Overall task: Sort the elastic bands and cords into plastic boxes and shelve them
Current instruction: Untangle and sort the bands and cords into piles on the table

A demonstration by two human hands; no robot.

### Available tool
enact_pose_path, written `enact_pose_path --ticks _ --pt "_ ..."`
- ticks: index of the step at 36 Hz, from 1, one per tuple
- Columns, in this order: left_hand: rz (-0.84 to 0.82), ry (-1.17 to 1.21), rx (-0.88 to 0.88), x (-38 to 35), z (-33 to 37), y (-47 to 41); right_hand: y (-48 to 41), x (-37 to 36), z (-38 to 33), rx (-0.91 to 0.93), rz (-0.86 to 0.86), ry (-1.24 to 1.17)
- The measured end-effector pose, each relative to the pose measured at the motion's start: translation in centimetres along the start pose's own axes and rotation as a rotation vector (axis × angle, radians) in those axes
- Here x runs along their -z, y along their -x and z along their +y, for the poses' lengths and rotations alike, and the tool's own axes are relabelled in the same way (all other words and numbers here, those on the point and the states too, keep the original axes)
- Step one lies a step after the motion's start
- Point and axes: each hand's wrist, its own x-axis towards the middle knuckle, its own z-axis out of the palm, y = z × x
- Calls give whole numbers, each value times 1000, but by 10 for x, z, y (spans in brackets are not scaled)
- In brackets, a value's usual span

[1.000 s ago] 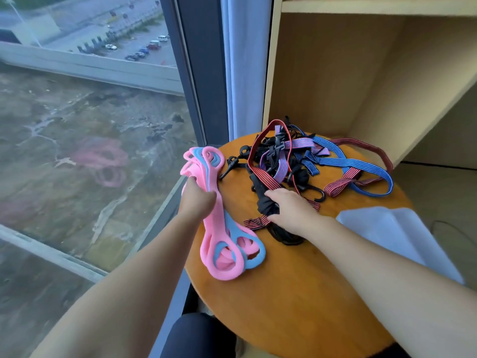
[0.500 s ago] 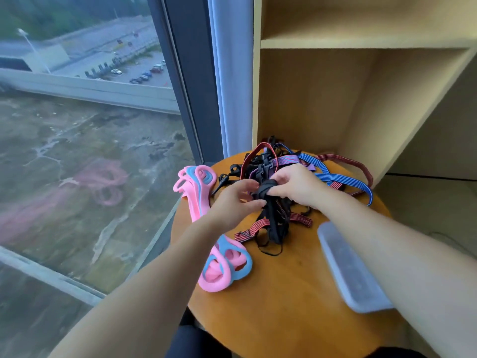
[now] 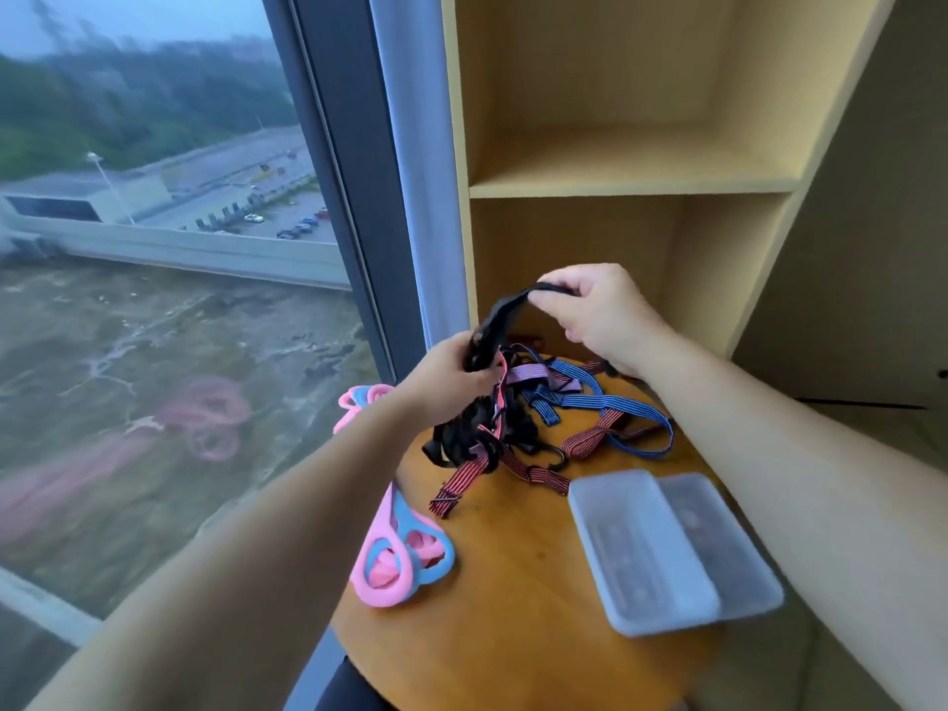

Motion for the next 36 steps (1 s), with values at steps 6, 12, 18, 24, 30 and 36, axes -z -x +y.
enact_pose_path --ticks 6,12,18,24,30,36 --pt "87 6 29 5 3 13 8 38 -21 47 159 76" --pt "199 375 -39 31 62 7 30 15 -18 -122 -23 195" --pt "230 412 -130 57 98 3 33 -9 -30 -136 -163 -63" --pt "185 261 -52 61 62 -1 22 -7 -45 -97 -141 -445" --pt "106 274 2 41 26 9 19 -13 -39 -94 -204 -257" --pt "62 165 23 47 -1 14 21 -23 -8 -207 -247 -140"
